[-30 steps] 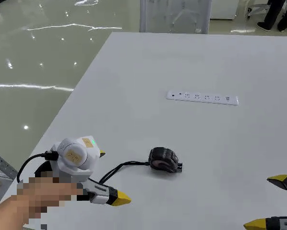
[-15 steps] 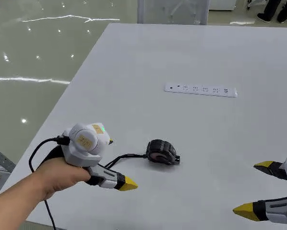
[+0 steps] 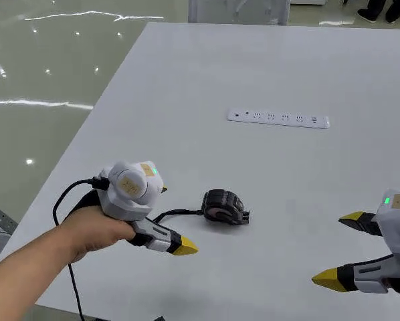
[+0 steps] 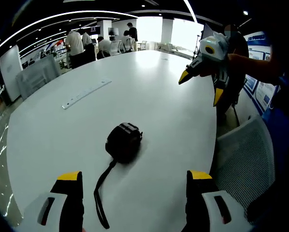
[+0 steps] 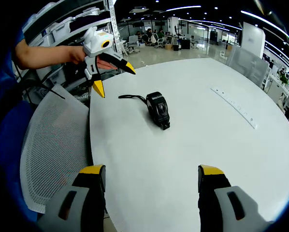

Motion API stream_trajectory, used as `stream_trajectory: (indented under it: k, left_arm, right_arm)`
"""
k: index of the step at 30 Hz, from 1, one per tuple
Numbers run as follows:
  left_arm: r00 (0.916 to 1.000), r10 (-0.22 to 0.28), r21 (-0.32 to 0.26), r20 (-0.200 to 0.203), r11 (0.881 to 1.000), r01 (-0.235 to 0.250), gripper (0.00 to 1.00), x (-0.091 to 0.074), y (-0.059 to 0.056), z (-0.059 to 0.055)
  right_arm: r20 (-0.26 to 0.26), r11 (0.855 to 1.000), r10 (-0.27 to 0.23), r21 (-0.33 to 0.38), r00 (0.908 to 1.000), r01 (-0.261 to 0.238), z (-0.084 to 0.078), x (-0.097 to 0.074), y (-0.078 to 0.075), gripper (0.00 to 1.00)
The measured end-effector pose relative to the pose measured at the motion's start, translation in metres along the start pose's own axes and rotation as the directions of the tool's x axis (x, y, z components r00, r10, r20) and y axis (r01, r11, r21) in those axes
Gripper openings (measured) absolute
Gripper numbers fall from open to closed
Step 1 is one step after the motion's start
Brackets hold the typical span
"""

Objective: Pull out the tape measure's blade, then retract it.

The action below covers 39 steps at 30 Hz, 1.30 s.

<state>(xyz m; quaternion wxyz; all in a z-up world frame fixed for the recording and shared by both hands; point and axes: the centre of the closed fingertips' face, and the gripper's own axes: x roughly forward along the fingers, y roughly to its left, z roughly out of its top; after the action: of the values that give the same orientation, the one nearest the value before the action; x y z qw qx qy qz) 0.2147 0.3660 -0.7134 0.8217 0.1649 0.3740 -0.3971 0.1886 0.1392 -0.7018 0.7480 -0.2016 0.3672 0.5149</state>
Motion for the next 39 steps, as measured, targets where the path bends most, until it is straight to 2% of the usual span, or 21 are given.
stream_trajectory:
  k: [32, 39]
  left_arm:
    - [0.9979, -0.062, 0.086, -0.02, 0.994, 0.064, 0.81, 0.033, 0.005, 0.012]
    - [0.9968, -0.074, 0.13, -0.031, 0.988, 0.077, 0.78, 0.039, 0.008, 0.013]
  right_arm:
    - [-0.032, 0.994, 0.066, -0.082, 0.9973, -0.069, 0.019, 0.048, -0.01, 0.68]
    - [-0.038, 0.992, 0.077, -0.101, 0.9963, -0.08, 0.028, 0.059, -0.009, 0.67]
